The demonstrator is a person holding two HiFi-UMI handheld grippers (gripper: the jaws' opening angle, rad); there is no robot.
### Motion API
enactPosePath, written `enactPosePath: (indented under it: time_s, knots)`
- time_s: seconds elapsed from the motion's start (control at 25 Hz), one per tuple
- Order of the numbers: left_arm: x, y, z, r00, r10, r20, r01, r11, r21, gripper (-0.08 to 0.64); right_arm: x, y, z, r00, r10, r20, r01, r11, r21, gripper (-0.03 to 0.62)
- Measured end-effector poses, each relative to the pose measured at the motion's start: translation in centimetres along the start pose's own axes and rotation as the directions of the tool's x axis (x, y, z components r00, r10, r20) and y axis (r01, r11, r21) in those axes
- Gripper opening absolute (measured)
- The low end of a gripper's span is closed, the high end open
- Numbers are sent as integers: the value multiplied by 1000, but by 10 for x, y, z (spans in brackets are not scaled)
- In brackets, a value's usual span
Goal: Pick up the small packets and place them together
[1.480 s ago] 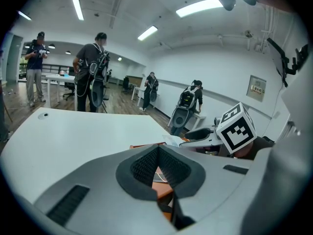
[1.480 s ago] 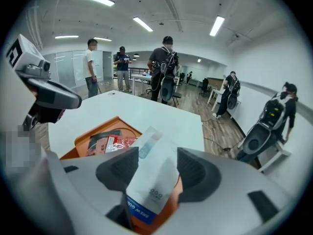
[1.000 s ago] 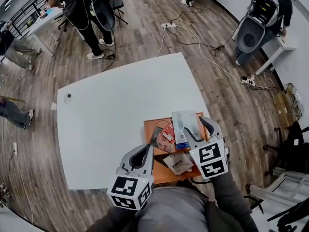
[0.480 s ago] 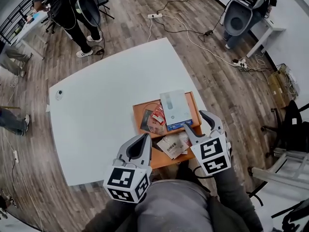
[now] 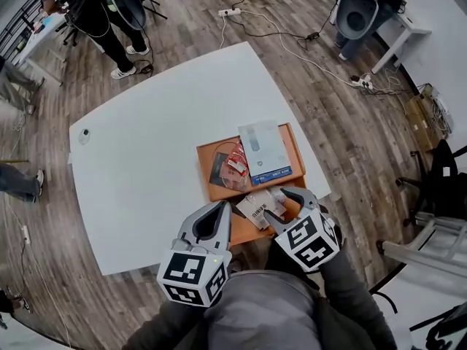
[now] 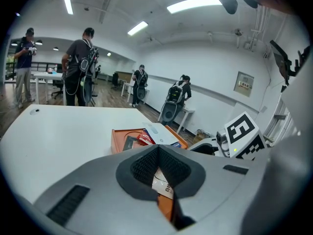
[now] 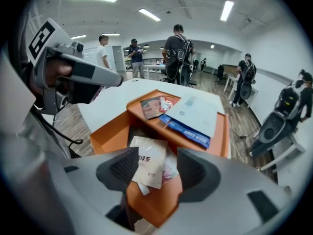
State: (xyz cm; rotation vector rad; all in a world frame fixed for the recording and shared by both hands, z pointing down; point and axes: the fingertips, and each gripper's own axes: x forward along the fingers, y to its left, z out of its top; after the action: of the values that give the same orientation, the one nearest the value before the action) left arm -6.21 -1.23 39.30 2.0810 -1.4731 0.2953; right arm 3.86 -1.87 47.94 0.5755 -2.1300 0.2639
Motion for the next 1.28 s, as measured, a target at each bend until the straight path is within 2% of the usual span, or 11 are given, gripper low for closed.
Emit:
enactPosePath:
  time_s: [0.16,0.28,0.44,0.76,0.8,0.84,0.92,0.96,1.16,1.28]
  knots:
    - [-5,10,-5,1000,21,-5,-21,1000,-15,-3,20,17,-6,996,59,-64,-62,997,-52,233]
    - [-9,22,-5,999,44,-4,-44,999,-29,-3,34,27,-8,989,94,-116,-105,990,-91,264]
    - [-13,37,-7,998,69,-9,-70,996,-48,-3,51,38,-12,977,138,-164,-156,983,-98,308]
    - [-13,50,-11,996,86,-33,-88,994,-69,-3,62,31,-14,976,115,-185,-135,986,-98,311]
    - [-13,49,-12,996,85,-36,-88,994,-69,-3,62,30,-13,977,112,-182,-131,987,-98,302]
    - [-13,49,-13,996,84,-39,-87,994,-69,-3,62,30,-13,978,108,-179,-127,987,-98,262]
    - [-12,48,-14,996,83,-41,-85,994,-67,-3,61,32,-13,979,105,-176,-125,986,-107,144]
    - [-13,47,-14,996,83,-40,-85,994,-65,-3,62,33,-14,979,105,-176,-127,986,-113,107]
    - [-16,41,-12,996,81,-26,-82,995,-55,-3,55,42,-11,980,118,-163,-140,981,-135,57]
    - [-20,35,-8,997,74,-9,-74,996,-45,-3,41,49,3,984,140,-108,-153,981,-123,46]
